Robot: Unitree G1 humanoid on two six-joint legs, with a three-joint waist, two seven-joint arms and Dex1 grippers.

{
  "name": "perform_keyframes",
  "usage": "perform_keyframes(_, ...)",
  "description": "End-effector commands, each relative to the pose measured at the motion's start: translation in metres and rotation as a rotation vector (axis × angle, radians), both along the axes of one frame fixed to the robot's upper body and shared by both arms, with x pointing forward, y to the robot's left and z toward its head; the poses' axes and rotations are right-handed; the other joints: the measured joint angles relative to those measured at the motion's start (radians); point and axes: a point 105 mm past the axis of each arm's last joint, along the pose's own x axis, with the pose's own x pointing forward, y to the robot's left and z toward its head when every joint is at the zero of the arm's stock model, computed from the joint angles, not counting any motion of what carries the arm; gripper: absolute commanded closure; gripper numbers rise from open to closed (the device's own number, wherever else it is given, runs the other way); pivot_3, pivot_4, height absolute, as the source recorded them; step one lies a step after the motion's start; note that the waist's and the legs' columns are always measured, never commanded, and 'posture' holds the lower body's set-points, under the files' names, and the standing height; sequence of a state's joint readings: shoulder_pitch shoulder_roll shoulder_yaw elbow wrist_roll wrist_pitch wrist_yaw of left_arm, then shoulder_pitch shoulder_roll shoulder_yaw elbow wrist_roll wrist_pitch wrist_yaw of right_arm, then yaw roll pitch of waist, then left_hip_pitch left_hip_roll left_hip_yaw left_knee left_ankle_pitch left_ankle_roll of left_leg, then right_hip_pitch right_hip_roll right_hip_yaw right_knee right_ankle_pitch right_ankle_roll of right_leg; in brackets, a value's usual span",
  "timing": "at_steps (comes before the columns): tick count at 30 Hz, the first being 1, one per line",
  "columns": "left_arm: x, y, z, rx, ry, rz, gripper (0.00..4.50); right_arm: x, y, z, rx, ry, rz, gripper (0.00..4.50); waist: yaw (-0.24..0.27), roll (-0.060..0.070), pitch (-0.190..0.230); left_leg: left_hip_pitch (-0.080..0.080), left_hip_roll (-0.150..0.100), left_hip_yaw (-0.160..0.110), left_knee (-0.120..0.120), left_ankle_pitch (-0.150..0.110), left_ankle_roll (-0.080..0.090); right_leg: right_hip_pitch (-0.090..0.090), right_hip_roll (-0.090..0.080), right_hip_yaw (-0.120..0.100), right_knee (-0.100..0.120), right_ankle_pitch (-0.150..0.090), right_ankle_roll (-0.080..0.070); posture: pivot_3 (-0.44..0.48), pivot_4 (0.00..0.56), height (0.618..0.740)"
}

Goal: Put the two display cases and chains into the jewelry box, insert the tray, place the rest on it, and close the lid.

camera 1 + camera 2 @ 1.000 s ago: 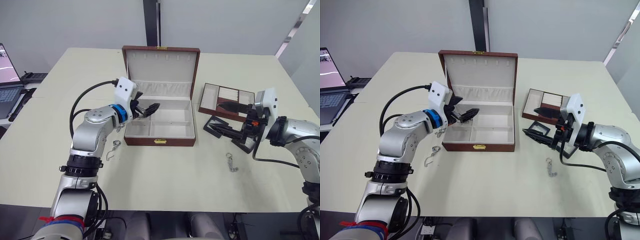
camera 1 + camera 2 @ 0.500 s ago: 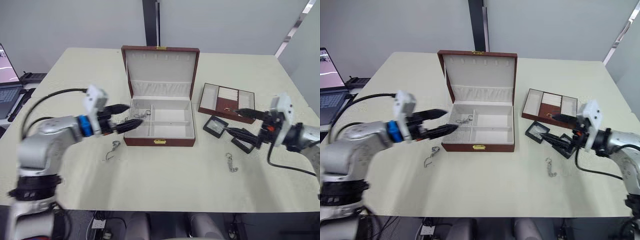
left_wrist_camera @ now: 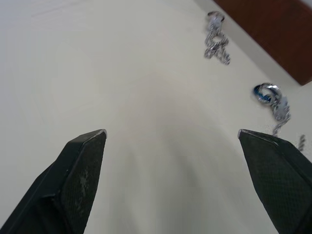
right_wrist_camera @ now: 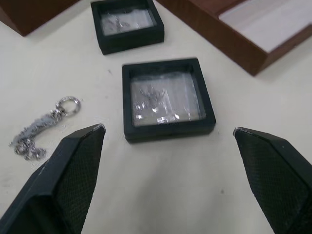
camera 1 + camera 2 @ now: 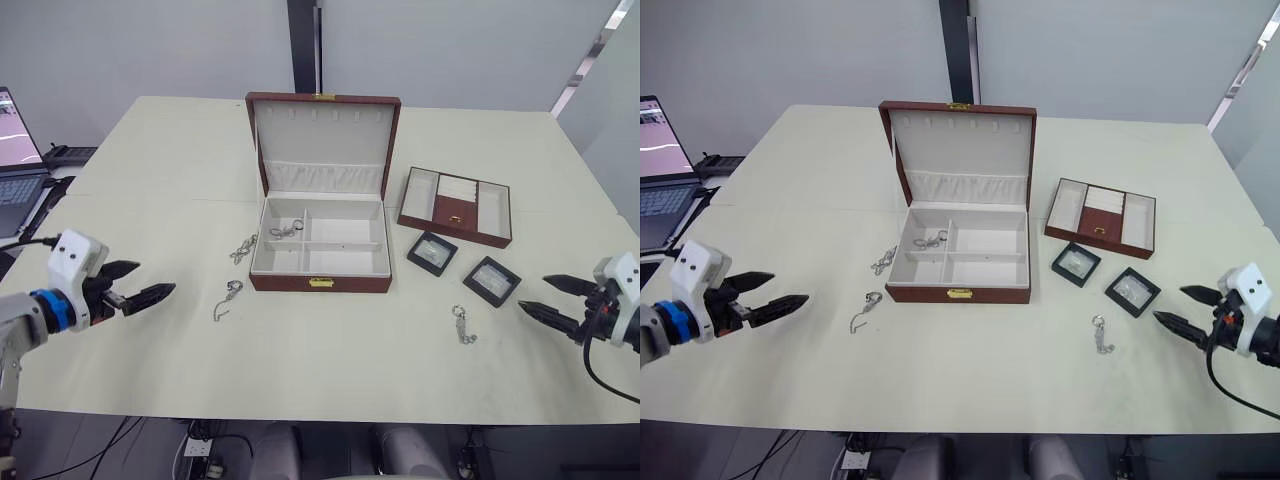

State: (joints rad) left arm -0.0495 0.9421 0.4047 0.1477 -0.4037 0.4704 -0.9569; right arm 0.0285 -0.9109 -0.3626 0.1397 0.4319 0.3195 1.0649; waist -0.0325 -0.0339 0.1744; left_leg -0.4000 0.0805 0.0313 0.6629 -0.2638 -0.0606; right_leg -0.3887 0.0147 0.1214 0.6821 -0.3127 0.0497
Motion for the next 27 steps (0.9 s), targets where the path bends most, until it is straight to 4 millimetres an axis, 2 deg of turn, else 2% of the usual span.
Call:
perform_keyframes(1,-0.003,0.02,0.003,0.034,-0.066,0.095,0.01,0.001,-0.01,0.006,0.004,-0.062,-0.039,0.0,0.0,0.0,0.0,0.0,0.0,0.0,0.0,0.0,0.0,0.0,0.0,0.0,0.0,0.0,0.0,0.0,0.15,0.74)
perform_keyframes(9,-0.012,0.028,-0.008,0.031,-0.058,0.143,0.01,0.003,-0.014,-0.002,0.015,-0.061,-0.055,0.0,-0.001,0.0,0.0,0.0,0.0,0.0,0.0,0.0,0.0,0.0,0.0,0.0,0.0,0.0,0.0,0.0,0.15,0.74)
perform_keyframes(21,-0.005,0.024,0.004,0.02,-0.108,0.145,0.01,0.005,-0.007,0.005,0.043,-0.083,-0.029,0.0,0.0,0.0,0.0,0.0,0.0,0.0,0.0,0.0,0.0,0.0,0.0,0.0,0.001,0.0,0.0,0.0,0.15,0.74)
perform_keyframes(24,-0.004,0.013,0.007,-0.016,-0.145,0.139,0.01,0.008,0.011,0.019,0.08,-0.124,0.033,0.0,0.0,0.0,0.0,0.001,0.0,0.0,0.0,0.0,0.0,0.001,0.0,0.0,0.001,0.0,0.0,0.0,0.15,0.74)
perform_keyframes(27,-0.003,-0.002,0.015,-0.07,-0.204,0.145,0.01,0.009,0.044,0.041,0.122,-0.172,0.15,0.0,-0.001,0.001,0.0,0.0,0.0,0.0,0.0,0.0,0.0,0.001,0.0,0.0,0.002,0.0,0.0,0.0,0.15,0.74)
